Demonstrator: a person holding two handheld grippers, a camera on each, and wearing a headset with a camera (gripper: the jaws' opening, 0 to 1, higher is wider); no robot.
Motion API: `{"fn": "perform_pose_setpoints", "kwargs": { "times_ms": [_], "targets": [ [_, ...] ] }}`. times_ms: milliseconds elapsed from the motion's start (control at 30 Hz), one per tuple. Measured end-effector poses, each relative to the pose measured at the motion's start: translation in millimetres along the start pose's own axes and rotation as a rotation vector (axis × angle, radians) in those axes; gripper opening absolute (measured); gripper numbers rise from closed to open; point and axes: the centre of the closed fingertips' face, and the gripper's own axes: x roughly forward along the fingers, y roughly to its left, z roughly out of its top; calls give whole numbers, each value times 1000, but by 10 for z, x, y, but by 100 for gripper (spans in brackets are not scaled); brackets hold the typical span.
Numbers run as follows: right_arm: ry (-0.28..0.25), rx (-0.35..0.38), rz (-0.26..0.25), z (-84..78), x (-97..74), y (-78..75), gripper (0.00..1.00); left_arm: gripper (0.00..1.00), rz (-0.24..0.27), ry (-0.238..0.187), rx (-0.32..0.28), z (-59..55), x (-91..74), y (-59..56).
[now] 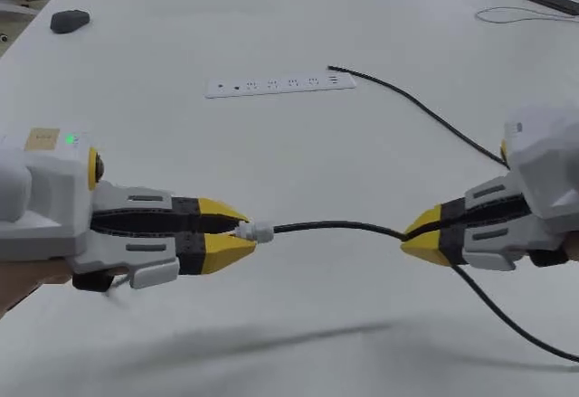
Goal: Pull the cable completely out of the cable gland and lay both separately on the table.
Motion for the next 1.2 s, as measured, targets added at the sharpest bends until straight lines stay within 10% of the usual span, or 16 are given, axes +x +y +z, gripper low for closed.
{"fn": "perform_pose_setpoints", "kwargs": {
  "times_ms": [400,800,900,1033,1200],
  "targets": [
    [154,56,-119,-695,-79,-354,0,15,56,8,-7,-48,-198,85],
    [189,100,-133,-790,16,-359,13,15,78,3,-22,-30,-210,93],
    [178,91,-126,-677,3,-338,15,15,76,8,-18,-37,-193,84],
    [-4,135,-110,-121,22,-308,19,15,67,-2,-23,-33,-162,64],
    [-192,92,31,651,124,42,22,15,50,-7,-12,22,-73,11]
  ]
}}
